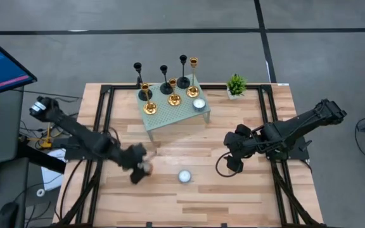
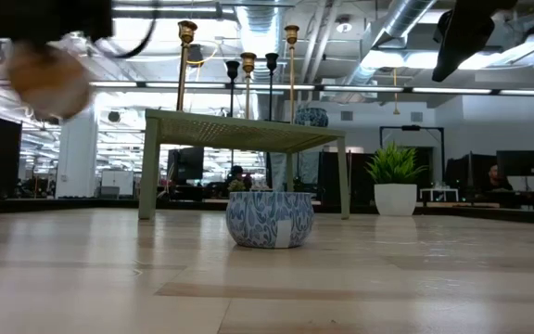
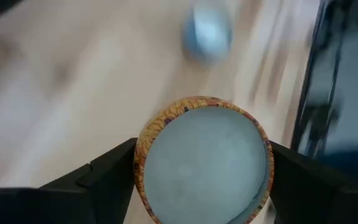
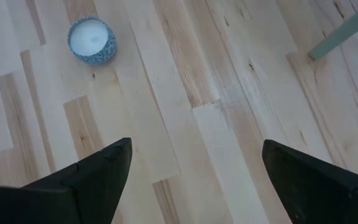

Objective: Pick & Place candle stick holders
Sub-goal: Put the orange scented candle on the shelf

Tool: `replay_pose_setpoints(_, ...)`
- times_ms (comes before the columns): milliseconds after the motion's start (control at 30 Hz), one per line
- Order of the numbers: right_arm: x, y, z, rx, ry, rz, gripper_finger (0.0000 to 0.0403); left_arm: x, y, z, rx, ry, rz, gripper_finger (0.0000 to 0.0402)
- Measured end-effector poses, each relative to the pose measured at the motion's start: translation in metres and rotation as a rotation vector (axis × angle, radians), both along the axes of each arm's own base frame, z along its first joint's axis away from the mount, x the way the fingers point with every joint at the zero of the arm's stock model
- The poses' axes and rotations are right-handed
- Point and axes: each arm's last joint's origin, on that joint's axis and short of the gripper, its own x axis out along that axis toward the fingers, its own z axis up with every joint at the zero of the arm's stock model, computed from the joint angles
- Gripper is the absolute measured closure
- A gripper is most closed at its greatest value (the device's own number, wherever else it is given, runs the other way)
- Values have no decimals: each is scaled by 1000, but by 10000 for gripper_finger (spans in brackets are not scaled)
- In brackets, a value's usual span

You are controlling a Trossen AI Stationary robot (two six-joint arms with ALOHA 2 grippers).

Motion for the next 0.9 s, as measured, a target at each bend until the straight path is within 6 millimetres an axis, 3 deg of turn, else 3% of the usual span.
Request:
replay_pose_setpoints(267, 0, 0, 0, 1, -1, -4, 51, 14, 61, 77, 131, -344, 353, 95)
replay_pose_setpoints(400, 0, 0, 0, 2, -2, -4, 51, 24, 83, 100, 200, -400, 461, 95)
replay_pose_setpoints(567, 0, 0, 0, 4, -4, -7, 51, 51, 94, 107, 214, -377, 521, 95)
replay_pose_setpoints(900, 0, 0, 0, 16, -9, -26, 51, 115, 91, 95, 252, -288, 555, 95)
